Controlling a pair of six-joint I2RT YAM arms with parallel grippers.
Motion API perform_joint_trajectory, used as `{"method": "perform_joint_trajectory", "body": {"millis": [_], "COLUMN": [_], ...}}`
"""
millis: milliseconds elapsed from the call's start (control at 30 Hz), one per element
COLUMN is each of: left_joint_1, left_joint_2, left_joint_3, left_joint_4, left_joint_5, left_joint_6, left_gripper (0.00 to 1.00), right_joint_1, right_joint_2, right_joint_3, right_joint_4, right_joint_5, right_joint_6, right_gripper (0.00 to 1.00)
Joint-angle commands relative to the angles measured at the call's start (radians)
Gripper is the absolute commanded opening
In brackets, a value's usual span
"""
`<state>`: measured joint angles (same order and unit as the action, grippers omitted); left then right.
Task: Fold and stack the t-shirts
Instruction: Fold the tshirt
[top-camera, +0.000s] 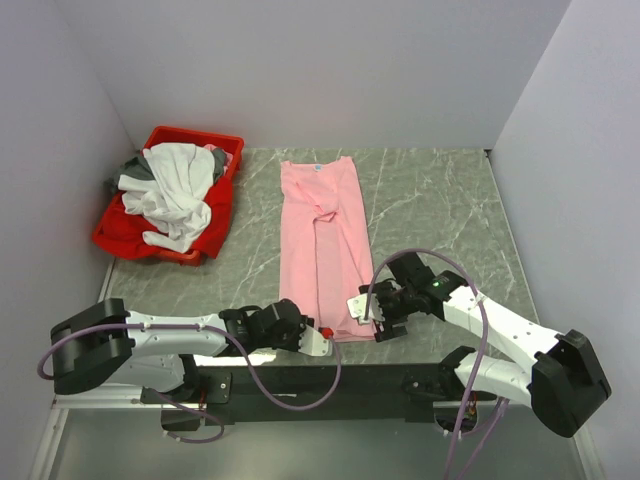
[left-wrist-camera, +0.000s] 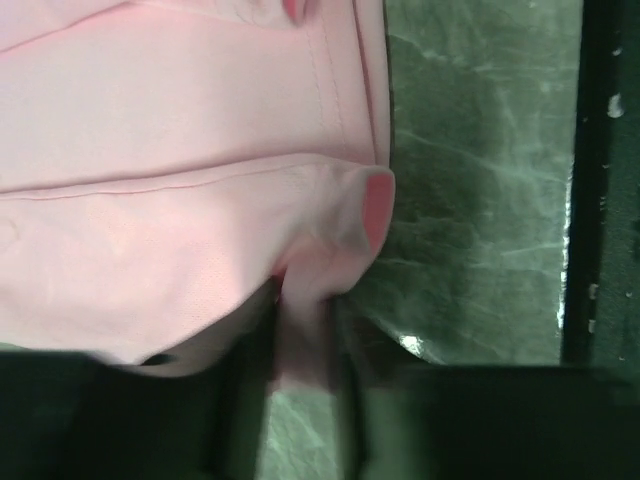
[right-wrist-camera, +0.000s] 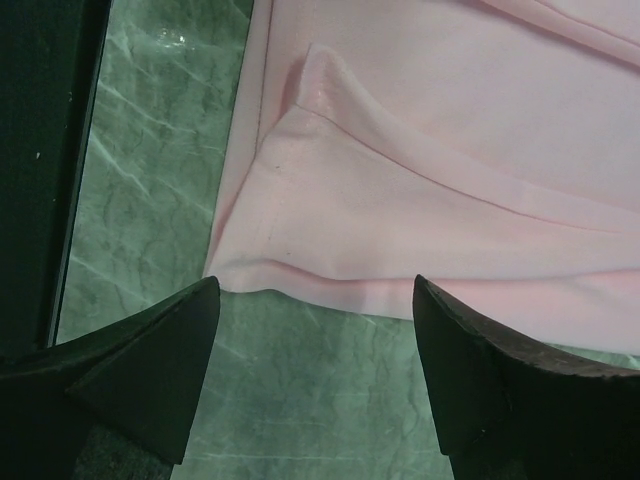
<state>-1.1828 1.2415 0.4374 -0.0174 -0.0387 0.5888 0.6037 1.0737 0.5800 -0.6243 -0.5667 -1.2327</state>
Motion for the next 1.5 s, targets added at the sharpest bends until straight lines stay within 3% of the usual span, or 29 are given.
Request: {"method": "perform_joint_trajectory", "body": {"millis": [0, 67, 200, 433, 633, 733, 767, 800, 900, 1000, 1133, 1300, 1467], "left_joint_1": [-0.012, -0.014, -0.014, -0.021, -0.024, -0.024, -0.024, -0.024, -0.023, -0.006, 0.119, 0.351, 0.492], "left_joint_2": [0.041, 0.036, -0.008, -0.111, -0.111, -0.119, -0.122, -0.129, -0.166, -0.191, -0.192, -0.072, 0.079], "left_joint_3": [-0.014, -0.005, -0.009, -0.035, -0.031, -0.032, -0.034, -0.035, -0.049, -0.058, -0.025, 0.084, 0.227], "left_joint_4": [-0.012, -0.024, -0.038, -0.047, -0.042, -0.038, -0.036, -0.036, -0.026, -0.023, 0.006, 0.086, 0.125], "left_joint_5": [-0.053, -0.049, -0.032, -0.017, 0.014, 0.025, 0.026, 0.031, 0.031, 0.046, 0.115, 0.226, 0.333], "left_joint_6": [0.028, 0.028, 0.016, -0.009, -0.017, -0.017, -0.018, -0.020, -0.018, -0.004, 0.025, 0.114, 0.180], "left_gripper": [0.28, 0.17, 0.10, 0.07, 0.06, 0.04, 0.03, 0.01, 0.00, 0.00, 0.00, 0.00, 0.00], "right_joint_1": [0.025, 0.048, 0.113, 0.206, 0.263, 0.275, 0.275, 0.275, 0.274, 0.229, 0.069, -0.086, -0.166], "right_joint_2": [-0.011, -0.008, 0.003, 0.046, 0.115, 0.146, 0.152, 0.149, 0.111, 0.059, 0.041, 0.150, 0.340], "right_joint_3": [-0.017, -0.025, -0.054, -0.091, -0.078, -0.077, -0.075, -0.080, -0.089, -0.059, 0.058, 0.219, 0.398], "right_joint_4": [0.021, 0.032, 0.066, 0.127, 0.164, 0.166, 0.163, 0.161, 0.161, 0.147, 0.084, 0.081, 0.075], "right_joint_5": [0.022, 0.033, 0.065, 0.148, 0.224, 0.246, 0.251, 0.254, 0.238, 0.171, 0.027, -0.013, -0.001], "right_joint_6": [-0.022, -0.021, 0.006, 0.053, 0.102, 0.114, 0.116, 0.116, 0.116, 0.140, 0.171, 0.171, 0.182], "right_gripper": [0.83, 0.82, 0.80, 0.76, 0.64, 0.45, 0.26, 0.17, 0.01, 0.00, 0.00, 0.00, 0.00]}}
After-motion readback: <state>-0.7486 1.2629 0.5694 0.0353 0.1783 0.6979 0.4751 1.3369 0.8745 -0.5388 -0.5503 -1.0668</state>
